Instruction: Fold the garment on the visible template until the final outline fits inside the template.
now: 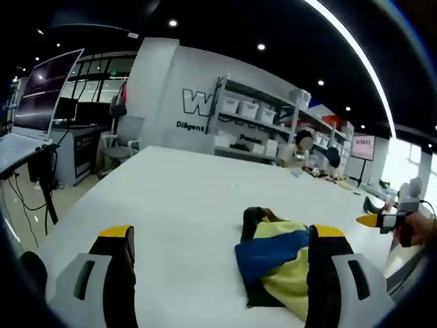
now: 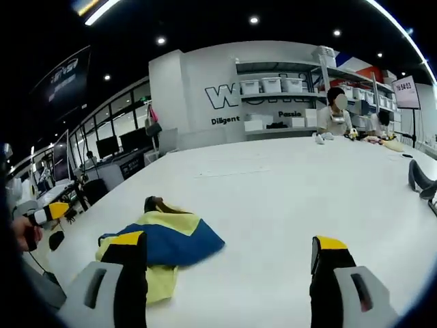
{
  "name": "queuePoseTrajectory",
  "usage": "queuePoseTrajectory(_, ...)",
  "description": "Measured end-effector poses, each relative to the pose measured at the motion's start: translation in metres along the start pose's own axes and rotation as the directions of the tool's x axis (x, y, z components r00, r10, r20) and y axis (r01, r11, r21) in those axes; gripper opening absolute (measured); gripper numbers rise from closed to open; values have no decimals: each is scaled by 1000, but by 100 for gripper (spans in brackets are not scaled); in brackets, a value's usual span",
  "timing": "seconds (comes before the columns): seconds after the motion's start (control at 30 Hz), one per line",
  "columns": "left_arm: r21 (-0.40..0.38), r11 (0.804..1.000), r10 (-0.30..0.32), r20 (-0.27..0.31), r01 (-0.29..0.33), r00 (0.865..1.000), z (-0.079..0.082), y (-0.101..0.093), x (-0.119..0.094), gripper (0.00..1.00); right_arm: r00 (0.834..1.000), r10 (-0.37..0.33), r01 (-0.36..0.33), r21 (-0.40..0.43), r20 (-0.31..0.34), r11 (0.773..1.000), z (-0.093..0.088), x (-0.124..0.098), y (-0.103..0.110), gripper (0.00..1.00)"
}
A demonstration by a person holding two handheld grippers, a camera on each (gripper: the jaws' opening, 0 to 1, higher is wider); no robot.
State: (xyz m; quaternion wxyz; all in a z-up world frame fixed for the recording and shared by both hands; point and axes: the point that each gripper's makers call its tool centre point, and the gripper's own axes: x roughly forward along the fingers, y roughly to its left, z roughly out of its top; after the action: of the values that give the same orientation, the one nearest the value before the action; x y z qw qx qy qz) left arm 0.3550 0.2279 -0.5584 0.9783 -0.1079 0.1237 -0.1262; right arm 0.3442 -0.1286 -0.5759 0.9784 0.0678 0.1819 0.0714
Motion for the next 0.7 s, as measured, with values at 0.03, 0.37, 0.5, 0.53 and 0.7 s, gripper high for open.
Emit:
queuePoseTrajectory(0.03,5,1000,-3,3,3,1000,1,-1,-1,99,1000,-3,3,-6,-4,1000,-1,0,-1,99)
queuePoseTrajectory(0.37,23,1000,0,4,0,1000,-3,-3,2,99,999,7,-7,3,-37,1000,-12,5,0,99)
queuePoseTrajectory(0.5,26,999,-24,28,24,999,3,-11,3,99,999,-11,9,-68,-33,998,-9,8,-4,99)
queuePoseTrajectory(0.53,39,999,-36,24,35,999,3,-13,5,99,999,-17,15,-67,-28,998,-8,8,-4,99)
queuePoseTrajectory(0.7,100,994,-48,18,46,999,4,-18,3,99,1000,17,-17,-34,6,999,-1,7,5,99)
